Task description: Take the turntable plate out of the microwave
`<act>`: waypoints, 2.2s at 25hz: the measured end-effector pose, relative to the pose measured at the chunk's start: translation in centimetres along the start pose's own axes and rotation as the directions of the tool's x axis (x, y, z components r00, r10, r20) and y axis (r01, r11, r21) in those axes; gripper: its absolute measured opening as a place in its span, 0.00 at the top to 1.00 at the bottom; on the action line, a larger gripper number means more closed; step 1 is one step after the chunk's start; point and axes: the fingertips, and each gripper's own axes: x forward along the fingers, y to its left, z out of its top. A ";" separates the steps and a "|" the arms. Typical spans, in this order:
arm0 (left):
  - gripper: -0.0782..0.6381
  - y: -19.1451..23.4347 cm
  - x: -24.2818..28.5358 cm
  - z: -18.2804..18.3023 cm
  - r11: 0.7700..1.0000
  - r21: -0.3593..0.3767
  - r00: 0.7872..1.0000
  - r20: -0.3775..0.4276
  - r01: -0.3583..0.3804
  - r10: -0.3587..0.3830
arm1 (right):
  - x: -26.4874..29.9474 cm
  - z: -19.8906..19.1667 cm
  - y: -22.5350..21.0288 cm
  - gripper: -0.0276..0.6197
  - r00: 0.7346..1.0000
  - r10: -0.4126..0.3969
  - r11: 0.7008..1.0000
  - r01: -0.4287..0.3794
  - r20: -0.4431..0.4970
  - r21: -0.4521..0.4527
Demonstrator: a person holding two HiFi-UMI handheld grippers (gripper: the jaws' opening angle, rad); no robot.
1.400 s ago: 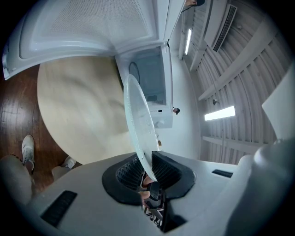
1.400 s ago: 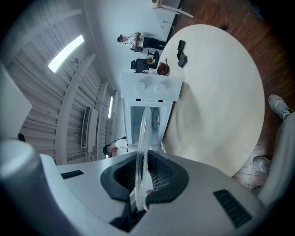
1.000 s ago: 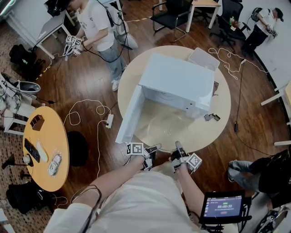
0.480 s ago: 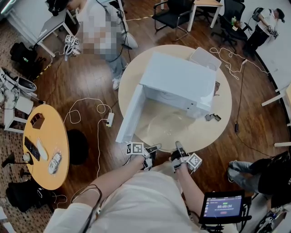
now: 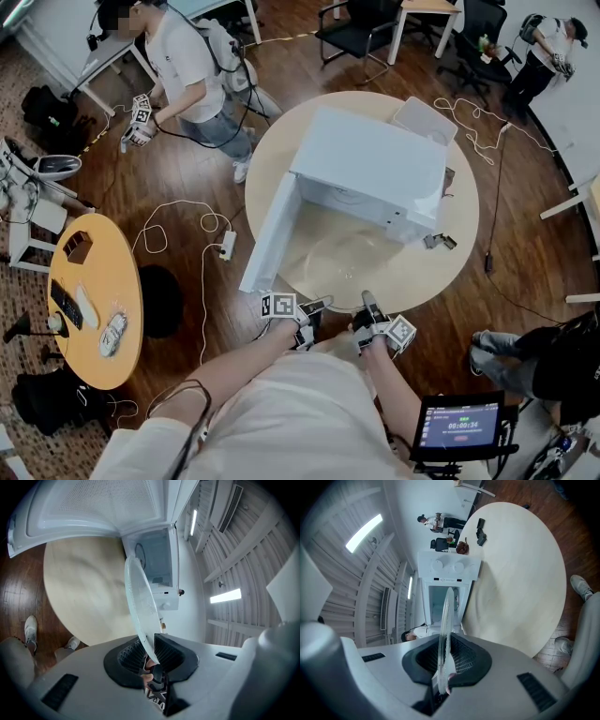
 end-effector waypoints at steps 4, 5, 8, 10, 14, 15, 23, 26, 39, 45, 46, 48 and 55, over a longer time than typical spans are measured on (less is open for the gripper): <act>0.82 0.2 0.0 -0.1 1.000 -0.001 1.000 -0.003 -0.003 0.003 | 0.0 -0.1 -0.1 0.91 1.000 0.003 1.000 -0.003 0.002 0.005; 0.82 0.3 0.0 -0.1 1.000 0.000 1.000 -0.002 -0.005 0.005 | 0.0 -0.1 -0.2 0.91 1.000 0.004 1.000 -0.004 0.002 0.006; 0.82 0.4 -0.1 -0.2 1.000 0.002 1.000 -0.004 -0.007 0.007 | -0.1 -0.2 -0.3 0.91 1.000 0.006 1.000 -0.006 0.001 0.003; 0.82 0.2 -0.2 -0.3 1.000 0.002 1.000 -0.007 -0.006 0.006 | -0.2 -0.3 -0.2 0.91 1.000 0.009 1.000 -0.009 0.001 0.003; 0.82 0.0 -0.3 -0.6 1.000 0.001 1.000 -0.009 -0.005 0.005 | -0.5 -0.4 -0.1 0.91 1.000 0.005 1.000 -0.005 0.000 0.002; 0.82 0.0 -0.3 -0.7 1.000 0.002 1.000 -0.010 -0.005 0.006 | -0.6 -0.4 -0.2 0.91 1.000 -0.001 1.000 0.001 0.000 0.002; 0.82 0.2 -0.3 -1.1 1.000 0.000 1.000 -0.019 -0.011 0.011 | -0.9 -0.5 -0.4 0.91 1.000 0.000 1.000 0.000 -0.002 0.007; 0.82 0.4 -0.2 -1.2 1.000 0.002 1.000 -0.016 -0.011 0.011 | -1.0 -0.5 -0.6 0.91 1.000 -0.005 1.000 0.005 -0.004 0.006; 0.82 0.5 0.0 -1.8 1.000 0.004 1.000 -0.026 -0.012 0.012 | -1.6 -0.4 -1.0 0.91 1.000 -0.019 1.000 0.019 -0.006 0.000; 0.82 0.9 0.1 -2.1 1.000 0.001 0.999 -0.031 -0.019 0.019 | -1.7 -0.4 -1.4 0.91 1.000 -0.021 1.000 0.021 -0.008 0.001; 0.82 0.9 0.2 -2.1 1.000 0.001 0.999 -0.032 -0.021 0.021 | -1.7 -0.4 -1.5 0.91 1.000 -0.024 1.000 0.024 -0.008 -0.002; 0.82 1.0 0.2 -2.1 1.000 0.002 0.999 -0.034 -0.022 0.022 | -1.8 -0.4 -1.8 0.91 1.000 -0.027 1.000 0.027 -0.007 -0.004; 0.82 1.3 0.4 -2.2 1.000 0.005 0.999 -0.039 -0.027 0.027 | -1.8 -0.4 -1.8 0.91 1.000 -0.017 1.000 0.017 -0.003 0.014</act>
